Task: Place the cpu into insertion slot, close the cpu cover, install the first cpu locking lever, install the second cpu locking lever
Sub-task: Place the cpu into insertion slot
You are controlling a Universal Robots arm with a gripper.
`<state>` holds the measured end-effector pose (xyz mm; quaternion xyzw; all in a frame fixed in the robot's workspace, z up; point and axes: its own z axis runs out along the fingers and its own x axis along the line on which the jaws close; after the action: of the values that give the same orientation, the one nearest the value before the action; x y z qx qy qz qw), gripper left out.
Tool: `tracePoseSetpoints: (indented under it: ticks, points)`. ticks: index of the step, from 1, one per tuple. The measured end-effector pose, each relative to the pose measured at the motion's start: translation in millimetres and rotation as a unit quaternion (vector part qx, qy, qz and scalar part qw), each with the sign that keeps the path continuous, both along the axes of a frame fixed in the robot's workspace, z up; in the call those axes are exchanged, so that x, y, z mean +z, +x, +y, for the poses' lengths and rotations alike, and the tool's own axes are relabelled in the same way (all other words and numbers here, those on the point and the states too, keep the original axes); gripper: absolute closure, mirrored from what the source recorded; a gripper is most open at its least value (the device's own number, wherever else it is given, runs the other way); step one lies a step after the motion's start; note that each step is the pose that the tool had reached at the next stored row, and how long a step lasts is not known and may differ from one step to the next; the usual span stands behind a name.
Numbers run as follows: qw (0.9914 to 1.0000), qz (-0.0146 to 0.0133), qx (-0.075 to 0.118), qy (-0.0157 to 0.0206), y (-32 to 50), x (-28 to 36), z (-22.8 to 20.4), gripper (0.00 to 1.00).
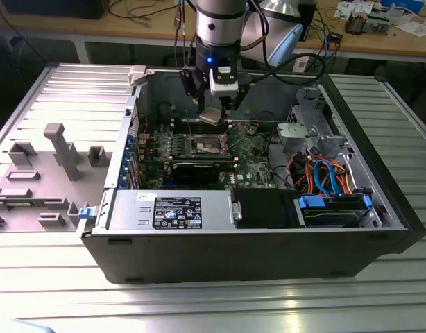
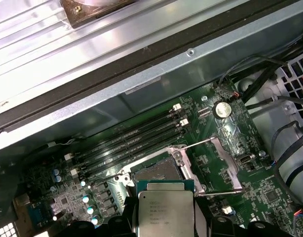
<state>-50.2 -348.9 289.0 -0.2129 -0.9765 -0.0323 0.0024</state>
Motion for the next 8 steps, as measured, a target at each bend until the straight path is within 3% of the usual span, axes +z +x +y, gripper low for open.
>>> tracePoseSetpoints:
  ticks: [3,8]
  points:
    - [0.99971,0.0000,-0.024,0.0000,0.0,-0.9,0.0,0.45]
    - [0.99955,0.0000,-0.030,0.0000,0.0,-1.2,0.0,0.45]
